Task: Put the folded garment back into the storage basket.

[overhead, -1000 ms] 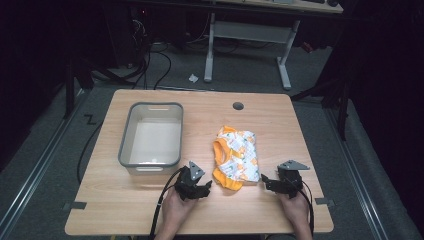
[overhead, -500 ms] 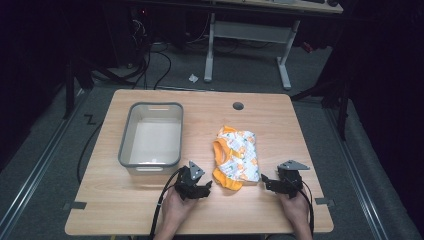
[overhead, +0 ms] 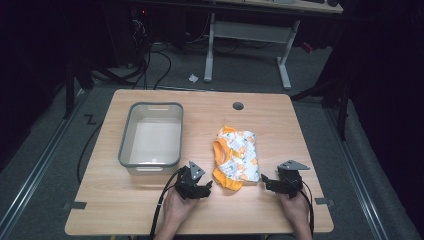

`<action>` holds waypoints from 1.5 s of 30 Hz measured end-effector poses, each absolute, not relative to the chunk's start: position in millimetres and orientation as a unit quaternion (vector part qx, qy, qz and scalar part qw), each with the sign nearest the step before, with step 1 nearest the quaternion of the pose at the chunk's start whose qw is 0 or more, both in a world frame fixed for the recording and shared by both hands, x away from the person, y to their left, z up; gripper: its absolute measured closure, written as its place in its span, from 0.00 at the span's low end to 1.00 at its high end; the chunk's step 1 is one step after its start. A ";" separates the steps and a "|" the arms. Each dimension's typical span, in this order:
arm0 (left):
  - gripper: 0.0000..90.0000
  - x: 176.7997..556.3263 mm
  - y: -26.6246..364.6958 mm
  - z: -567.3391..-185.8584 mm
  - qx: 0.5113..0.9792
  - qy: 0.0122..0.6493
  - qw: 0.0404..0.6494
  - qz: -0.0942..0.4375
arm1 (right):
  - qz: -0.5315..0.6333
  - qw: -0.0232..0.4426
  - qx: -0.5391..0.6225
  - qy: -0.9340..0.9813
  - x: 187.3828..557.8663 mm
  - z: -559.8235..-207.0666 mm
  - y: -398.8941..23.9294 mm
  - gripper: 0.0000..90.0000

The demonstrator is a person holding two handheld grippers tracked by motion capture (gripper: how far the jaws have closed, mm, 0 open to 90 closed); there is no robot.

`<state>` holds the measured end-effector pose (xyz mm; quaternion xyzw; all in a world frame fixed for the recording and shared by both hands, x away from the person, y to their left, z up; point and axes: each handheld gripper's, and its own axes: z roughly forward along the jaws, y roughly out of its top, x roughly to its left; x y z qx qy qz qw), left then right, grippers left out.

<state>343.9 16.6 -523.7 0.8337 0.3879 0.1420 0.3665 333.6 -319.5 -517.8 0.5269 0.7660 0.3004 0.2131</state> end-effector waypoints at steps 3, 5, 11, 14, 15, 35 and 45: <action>0.29 343.9 16.7 -523.0 0.836 0.387 0.364 0.140 | 0.300 0.213 0.526 0.767 333.5 -517.8 -319.6 0.27; 0.29 343.9 16.6 -521.9 0.837 0.387 0.362 0.135 | 0.300 0.213 0.526 0.767 333.6 -517.8 -319.6 0.27; 0.28 342.0 15.3 -520.2 0.835 0.390 0.366 0.131 | 0.300 0.213 0.527 0.766 333.5 -517.7 -319.5 0.27; 0.28 341.7 14.9 -519.4 0.833 0.391 0.369 0.129 | 0.300 0.213 0.527 0.766 333.4 -517.8 -319.4 0.27; 0.28 341.6 14.9 -518.7 0.832 0.392 0.370 0.127 | 0.300 0.213 0.526 0.766 333.5 -517.7 -319.5 0.27; 0.25 348.1 8.1 -491.8 0.822 0.387 0.405 0.098 | 0.300 0.213 0.526 0.767 333.5 -517.7 -319.6 0.27; 0.25 357.1 2.1 -483.9 0.824 0.385 0.403 0.099 | 0.300 0.212 0.526 0.767 333.5 -517.7 -319.6 0.27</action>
